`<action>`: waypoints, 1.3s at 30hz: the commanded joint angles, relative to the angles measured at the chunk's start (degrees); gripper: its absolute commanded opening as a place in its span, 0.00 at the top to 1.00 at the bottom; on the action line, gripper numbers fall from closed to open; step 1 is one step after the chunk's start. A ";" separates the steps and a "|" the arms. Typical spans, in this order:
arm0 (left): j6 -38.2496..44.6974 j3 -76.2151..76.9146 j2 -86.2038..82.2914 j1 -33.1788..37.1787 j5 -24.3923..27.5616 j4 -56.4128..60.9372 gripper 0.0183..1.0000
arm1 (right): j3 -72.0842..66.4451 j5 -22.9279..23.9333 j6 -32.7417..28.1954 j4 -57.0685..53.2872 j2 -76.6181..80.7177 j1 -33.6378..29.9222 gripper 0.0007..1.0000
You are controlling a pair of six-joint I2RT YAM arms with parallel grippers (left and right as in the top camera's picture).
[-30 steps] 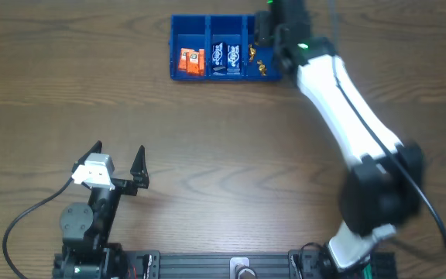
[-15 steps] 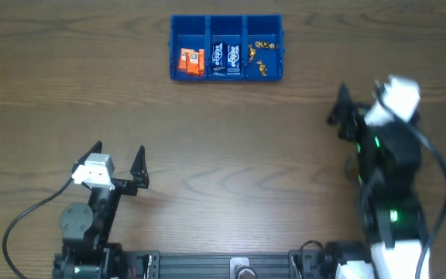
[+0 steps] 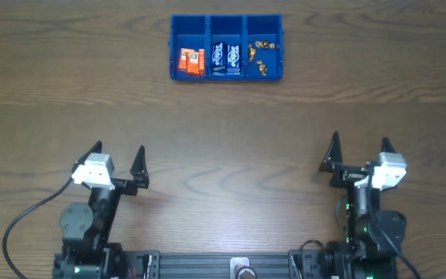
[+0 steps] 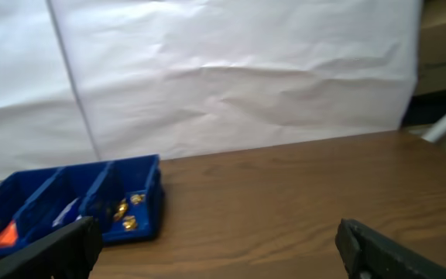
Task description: Sort Candies Into Trays
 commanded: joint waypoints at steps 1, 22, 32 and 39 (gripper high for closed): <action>0.61 -1.16 -0.35 0.39 1.09 -1.79 0.00 | -3.82 -2.56 -3.58 -0.07 -1.90 1.60 0.00; 0.61 -1.16 -0.35 0.39 1.09 -1.79 0.00 | -10.91 -2.54 -8.37 3.63 -1.90 2.58 0.00; 0.61 -1.16 -0.35 0.39 1.09 -1.79 0.00 | -10.91 -2.54 -8.37 3.63 -1.90 2.58 0.00; 0.61 -1.16 -0.35 0.39 1.07 -1.79 0.00 | -10.91 -2.54 -8.37 3.63 -1.90 2.58 0.00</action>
